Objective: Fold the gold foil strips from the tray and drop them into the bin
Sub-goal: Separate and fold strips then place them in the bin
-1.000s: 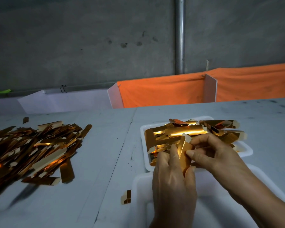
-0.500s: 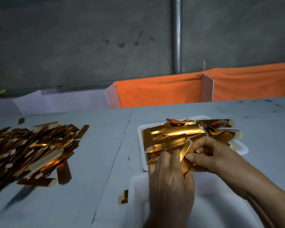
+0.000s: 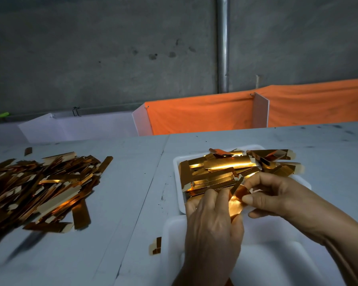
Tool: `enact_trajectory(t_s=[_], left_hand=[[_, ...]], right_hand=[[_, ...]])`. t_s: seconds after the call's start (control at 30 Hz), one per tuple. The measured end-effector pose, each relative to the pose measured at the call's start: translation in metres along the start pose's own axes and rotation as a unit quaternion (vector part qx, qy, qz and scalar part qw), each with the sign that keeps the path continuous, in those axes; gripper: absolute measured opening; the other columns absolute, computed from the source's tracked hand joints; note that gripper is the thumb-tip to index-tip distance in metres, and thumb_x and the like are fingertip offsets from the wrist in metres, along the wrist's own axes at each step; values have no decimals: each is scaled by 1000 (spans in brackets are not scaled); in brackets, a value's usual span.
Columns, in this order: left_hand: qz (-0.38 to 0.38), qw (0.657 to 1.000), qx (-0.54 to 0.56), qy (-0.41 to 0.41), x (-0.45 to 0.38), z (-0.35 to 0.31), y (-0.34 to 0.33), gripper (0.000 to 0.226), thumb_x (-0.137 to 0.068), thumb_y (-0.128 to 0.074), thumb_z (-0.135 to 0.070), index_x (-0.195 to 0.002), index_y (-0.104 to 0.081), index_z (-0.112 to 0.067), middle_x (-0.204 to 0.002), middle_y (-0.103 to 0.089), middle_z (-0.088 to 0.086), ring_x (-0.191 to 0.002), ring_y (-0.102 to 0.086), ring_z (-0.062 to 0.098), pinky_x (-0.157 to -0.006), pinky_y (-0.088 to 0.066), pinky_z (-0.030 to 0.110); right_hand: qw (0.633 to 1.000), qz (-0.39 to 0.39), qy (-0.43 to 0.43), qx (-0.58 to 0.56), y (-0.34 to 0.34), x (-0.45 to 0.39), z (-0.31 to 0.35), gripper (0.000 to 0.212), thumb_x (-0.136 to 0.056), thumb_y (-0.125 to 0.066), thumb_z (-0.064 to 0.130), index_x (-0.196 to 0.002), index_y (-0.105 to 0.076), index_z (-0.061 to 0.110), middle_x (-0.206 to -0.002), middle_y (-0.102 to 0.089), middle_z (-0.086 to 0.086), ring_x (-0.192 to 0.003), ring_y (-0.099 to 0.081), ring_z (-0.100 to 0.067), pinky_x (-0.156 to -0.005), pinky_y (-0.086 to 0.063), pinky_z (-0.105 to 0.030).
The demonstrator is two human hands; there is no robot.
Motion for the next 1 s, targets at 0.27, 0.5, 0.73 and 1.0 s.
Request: enact_trajectory(t_s=[0.27,0.5,0.73,1.0], left_hand=[[31,999,-24,-1,-1,-2,-4,54,-56,-89,-32,-103,-71,-13,-83,-71,-7,-74,-68,6,-66,-56,30],[37,999,12,6,-3,-3,-1,58,-54,-91,-23,-106,-70,-8,-86,-72,-1,-73,-69,10,-54,-53,17],[26,998,49,-8,-6,-3,3,54,-57,-90,-23,-105,-70,-10,-86,-72,-4,-70,-68,7,-54,-50,12],[56,997,55,-20,-5,1,1,48,-78,-73,-23,-124,-60,-14,-105,-69,-4,-87,-66,7,-68,-47,11]], right_hand=[[1000,-1,-11,-20,-1,-2,-7,19,-68,-70,26,-77,-71,8,-90,-71,-15,-84,-70,-19,-68,-56,-21],[998,8,-18,-54,-4,-2,-9,22,-70,-68,26,-80,-69,7,-95,-66,-24,-89,-69,-25,-69,-56,-23],[997,23,-2,-69,-2,-1,-7,22,-70,-69,26,-81,-70,7,-93,-71,-12,-87,-69,-19,-69,-55,-23],[997,80,-16,-18,-10,2,-6,28,-73,-69,29,-96,-76,17,-106,-73,-3,-99,-68,-12,-71,-55,-21]])
Point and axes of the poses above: each hand's wrist, its own x-axis away from the middle knuckle, its own y-axis out of the back of the hand, z = x × y, the point moved 6 cm from there along -x, towards the middle knuckle
